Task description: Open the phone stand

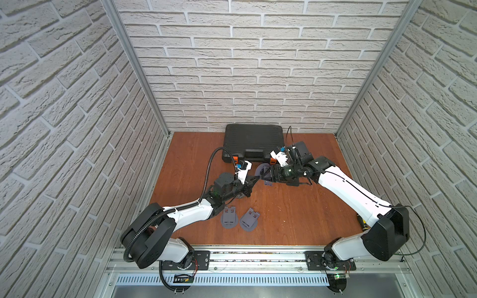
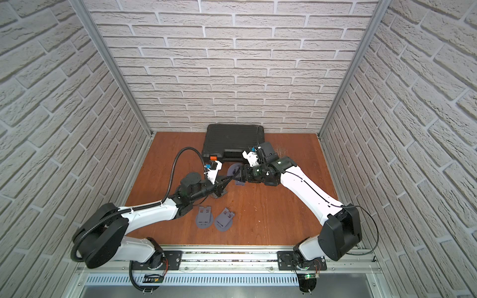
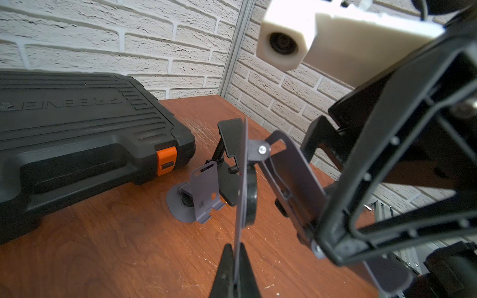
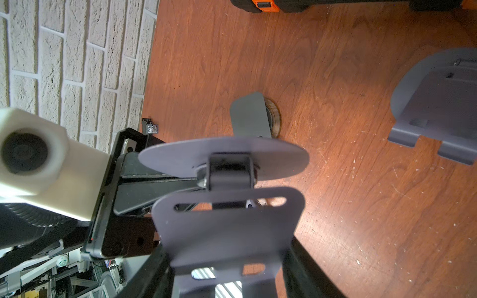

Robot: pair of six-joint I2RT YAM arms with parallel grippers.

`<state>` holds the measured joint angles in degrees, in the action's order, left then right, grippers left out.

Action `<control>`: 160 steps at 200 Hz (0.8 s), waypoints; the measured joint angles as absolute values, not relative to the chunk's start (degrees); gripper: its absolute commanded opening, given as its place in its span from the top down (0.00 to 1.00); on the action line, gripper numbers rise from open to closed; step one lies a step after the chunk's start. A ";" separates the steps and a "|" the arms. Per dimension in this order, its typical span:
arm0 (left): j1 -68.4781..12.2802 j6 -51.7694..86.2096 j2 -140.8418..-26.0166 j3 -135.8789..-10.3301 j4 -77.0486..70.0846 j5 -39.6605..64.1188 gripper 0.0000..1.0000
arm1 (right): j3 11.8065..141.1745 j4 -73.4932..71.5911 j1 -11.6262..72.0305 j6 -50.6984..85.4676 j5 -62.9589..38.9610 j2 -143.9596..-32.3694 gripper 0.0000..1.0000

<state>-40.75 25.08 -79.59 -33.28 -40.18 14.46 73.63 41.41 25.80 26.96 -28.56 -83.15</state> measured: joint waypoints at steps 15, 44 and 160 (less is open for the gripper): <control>-40.75 25.12 -79.50 -33.23 -40.07 14.57 0.94 | 73.63 41.54 25.74 26.59 -28.73 -83.15 0.86; -39.97 26.83 -79.50 -33.21 -40.14 15.18 0.82 | 73.65 41.82 25.71 26.30 -29.23 -83.15 0.86; -44.36 32.97 -80.14 -33.47 -38.04 9.58 0.50 | 73.82 47.20 25.06 26.33 -29.65 -83.50 0.86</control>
